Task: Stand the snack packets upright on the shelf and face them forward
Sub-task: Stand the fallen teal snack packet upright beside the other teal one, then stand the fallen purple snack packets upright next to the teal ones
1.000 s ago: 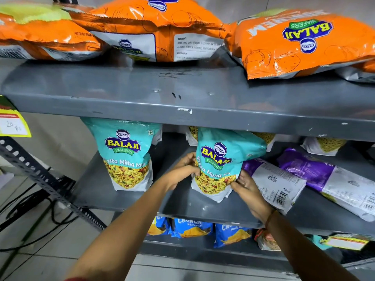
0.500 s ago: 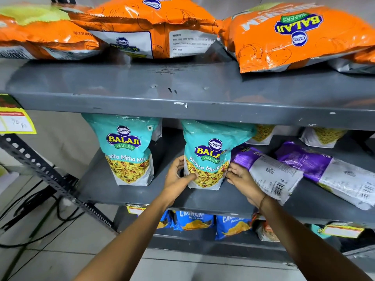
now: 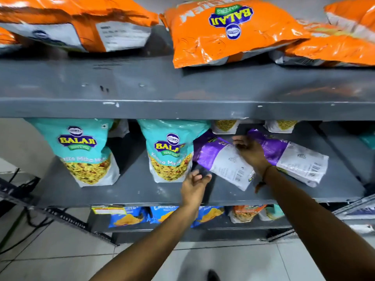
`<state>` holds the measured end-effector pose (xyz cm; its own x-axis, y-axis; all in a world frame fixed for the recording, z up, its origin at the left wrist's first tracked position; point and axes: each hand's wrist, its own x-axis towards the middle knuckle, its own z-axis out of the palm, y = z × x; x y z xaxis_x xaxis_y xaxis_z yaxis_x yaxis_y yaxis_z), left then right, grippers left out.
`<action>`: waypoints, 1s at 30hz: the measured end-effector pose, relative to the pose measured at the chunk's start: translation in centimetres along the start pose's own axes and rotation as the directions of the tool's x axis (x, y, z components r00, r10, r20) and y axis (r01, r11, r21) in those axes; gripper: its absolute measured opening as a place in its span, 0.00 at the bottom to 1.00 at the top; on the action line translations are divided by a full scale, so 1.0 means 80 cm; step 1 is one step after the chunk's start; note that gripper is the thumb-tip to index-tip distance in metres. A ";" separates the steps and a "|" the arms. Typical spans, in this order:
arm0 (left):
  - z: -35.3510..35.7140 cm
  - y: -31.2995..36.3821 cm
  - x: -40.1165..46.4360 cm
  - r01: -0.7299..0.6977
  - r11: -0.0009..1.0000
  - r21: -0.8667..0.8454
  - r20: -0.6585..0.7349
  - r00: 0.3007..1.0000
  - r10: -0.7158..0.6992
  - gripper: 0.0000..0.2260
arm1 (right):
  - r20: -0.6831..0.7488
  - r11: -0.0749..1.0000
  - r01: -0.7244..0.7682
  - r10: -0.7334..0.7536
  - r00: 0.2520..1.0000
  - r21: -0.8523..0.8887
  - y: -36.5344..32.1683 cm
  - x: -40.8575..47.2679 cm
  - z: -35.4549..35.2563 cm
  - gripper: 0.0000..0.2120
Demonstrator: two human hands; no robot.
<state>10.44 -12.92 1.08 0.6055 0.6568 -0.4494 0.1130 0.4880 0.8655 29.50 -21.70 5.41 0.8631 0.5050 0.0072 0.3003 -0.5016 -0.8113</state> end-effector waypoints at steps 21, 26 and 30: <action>0.104 -0.025 0.068 0.035 0.993 -0.111 -0.555 0.827 -0.091 0.18 | 0.315 0.820 0.256 -0.099 0.944 -0.511 0.051 0.107 -0.033 0.12; 0.115 0.003 0.055 -0.259 0.954 -0.152 -0.462 0.872 0.163 0.18 | -0.051 0.988 0.148 -0.150 0.987 -0.040 0.066 0.074 -0.064 0.07; 0.124 0.035 0.048 -0.469 0.881 -0.063 -0.308 0.849 0.430 0.17 | -0.205 0.960 0.234 -0.201 0.958 0.155 0.063 0.030 -0.089 0.05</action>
<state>20.89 -14.75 3.96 0.3197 0.9443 -0.0776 -0.2338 0.1580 0.9594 35.96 -28.04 5.54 0.8498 0.4406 0.2893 0.4272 -0.2541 -0.8677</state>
